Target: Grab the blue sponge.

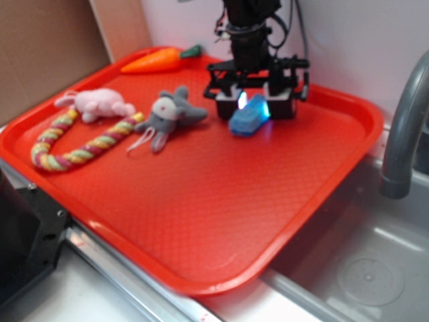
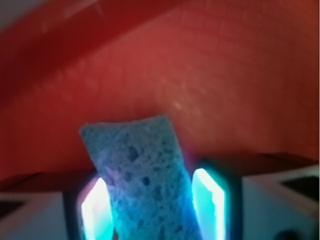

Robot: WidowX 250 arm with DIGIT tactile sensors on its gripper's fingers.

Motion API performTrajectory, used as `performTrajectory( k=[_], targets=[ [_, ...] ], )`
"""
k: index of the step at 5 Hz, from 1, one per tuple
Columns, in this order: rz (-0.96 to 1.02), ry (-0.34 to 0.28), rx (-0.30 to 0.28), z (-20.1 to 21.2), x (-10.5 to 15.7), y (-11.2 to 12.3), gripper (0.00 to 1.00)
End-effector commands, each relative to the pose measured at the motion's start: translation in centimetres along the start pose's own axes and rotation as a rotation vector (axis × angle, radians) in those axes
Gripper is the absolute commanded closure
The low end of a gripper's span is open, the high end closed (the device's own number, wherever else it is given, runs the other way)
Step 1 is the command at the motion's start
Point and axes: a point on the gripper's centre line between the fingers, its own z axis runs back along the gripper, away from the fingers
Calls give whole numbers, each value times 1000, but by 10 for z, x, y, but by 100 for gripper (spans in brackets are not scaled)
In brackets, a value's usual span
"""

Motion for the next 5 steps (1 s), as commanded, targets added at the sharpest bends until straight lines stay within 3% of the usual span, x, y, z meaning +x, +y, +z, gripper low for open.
performTrajectory(
  k=[1, 2, 3, 5],
  targets=[
    [-235, -67, -148, 116, -26, 33, 100],
    [-333, -115, -159, 166, -42, 58, 100],
    [-336, -164, -91, 217, -61, 81, 100],
    [-352, -184, -37, 226, -84, 83, 100]
  ],
)
